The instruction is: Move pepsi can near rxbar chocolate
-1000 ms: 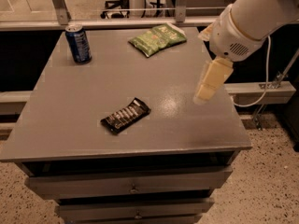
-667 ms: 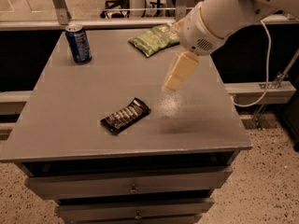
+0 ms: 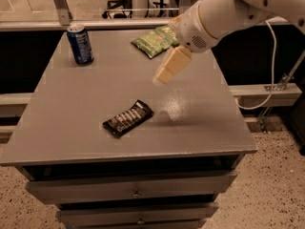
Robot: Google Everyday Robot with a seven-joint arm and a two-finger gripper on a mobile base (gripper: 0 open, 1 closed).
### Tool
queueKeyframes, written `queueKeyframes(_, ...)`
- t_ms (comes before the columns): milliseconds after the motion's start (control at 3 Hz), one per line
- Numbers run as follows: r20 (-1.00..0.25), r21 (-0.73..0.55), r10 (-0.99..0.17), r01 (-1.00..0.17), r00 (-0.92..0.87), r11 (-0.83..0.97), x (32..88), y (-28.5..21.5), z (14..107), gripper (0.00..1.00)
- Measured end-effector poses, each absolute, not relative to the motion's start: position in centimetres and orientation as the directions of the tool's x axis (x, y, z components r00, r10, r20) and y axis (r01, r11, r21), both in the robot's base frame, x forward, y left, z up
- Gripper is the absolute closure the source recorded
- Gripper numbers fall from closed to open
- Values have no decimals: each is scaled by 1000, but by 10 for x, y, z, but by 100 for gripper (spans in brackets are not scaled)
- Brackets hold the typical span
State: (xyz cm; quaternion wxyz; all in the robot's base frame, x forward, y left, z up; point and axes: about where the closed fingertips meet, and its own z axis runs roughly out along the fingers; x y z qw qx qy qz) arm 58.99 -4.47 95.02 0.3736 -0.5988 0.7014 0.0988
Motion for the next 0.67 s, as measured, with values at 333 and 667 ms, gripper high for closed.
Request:
queueKeyframes(333, -746, -292, -666, -897, -5, 333, 633, -21, 952, 0)
queueKeyframes(667, -835, -237, -549, -893, -14, 383, 679, 17, 948, 0)
